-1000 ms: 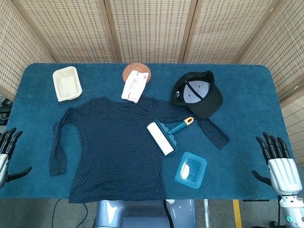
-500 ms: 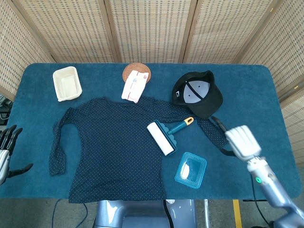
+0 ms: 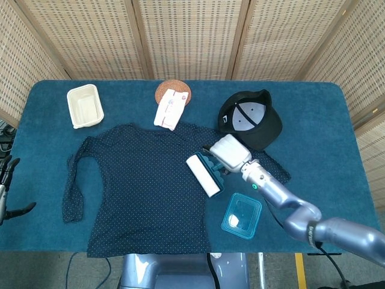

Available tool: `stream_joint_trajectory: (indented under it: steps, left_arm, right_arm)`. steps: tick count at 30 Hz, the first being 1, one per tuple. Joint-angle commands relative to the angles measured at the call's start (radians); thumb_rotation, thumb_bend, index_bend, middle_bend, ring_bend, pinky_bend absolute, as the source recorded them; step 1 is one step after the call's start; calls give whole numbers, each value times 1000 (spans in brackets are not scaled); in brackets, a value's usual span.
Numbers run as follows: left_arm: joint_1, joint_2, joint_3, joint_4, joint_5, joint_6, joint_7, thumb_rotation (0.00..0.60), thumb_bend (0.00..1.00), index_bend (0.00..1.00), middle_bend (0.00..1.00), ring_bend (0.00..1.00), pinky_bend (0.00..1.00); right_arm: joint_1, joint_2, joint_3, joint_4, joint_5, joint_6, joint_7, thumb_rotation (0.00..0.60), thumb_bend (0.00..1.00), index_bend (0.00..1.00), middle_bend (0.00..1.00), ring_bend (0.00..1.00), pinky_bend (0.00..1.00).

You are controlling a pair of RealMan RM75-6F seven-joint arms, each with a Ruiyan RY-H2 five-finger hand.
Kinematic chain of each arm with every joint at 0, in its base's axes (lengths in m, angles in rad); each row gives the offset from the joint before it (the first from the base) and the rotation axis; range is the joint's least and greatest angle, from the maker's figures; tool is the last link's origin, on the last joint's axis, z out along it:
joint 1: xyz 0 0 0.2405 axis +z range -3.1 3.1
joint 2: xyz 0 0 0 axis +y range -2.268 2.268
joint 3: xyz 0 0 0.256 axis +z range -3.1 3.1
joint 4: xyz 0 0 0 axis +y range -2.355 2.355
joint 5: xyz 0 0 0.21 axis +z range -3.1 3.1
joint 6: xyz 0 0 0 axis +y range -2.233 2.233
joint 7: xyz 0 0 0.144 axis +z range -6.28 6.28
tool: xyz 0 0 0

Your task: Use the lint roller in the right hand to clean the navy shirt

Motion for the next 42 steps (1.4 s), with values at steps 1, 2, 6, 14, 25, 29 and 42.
stream_joint_trajectory:
  steps: [1, 2, 6, 14, 25, 29, 42]
  left_arm:
    - [1, 2, -2, 3, -4, 0, -6, 600, 0, 0, 0, 0, 0]
    - [2, 3, -2, 4, -4, 1, -10, 600, 0, 0, 0, 0, 0]
    - [0, 3, -3, 12, -6, -6, -19, 600, 0, 0, 0, 0, 0]
    - [-4, 0, -3, 12, -5, -9, -9, 600, 0, 0, 0, 0, 0]
    - [-7, -6, -6, 11, -15, -11, 9, 600, 0, 0, 0, 0, 0]
    - [-8, -9, -8, 14, -22, -14, 12, 600, 0, 0, 0, 0, 0]
    - [-16, -17, -9, 19, -37, -32, 27, 600, 0, 0, 0, 0, 0]
  right_arm:
    - [52, -74, -25, 89, 21, -29, -44, 600, 216, 363, 1000, 1000, 1000]
    - [60, -92, -32, 114, 29, -34, -48, 600, 217, 363, 1000, 1000, 1000]
    - [72, -139, -58, 193, 61, -41, -60, 600, 219, 383, 1000, 1000, 1000]
    - [75, -176, -93, 268, 101, -55, -52, 600, 259, 439, 1000, 1000, 1000]
    - [87, -260, -124, 409, 84, -46, -12, 600, 293, 449, 1000, 1000, 1000]
    - [94, -282, -131, 448, 90, -62, -5, 600, 341, 455, 1000, 1000, 1000]
    - [96, -313, -144, 512, 96, -85, 40, 600, 503, 597, 1000, 1000, 1000]
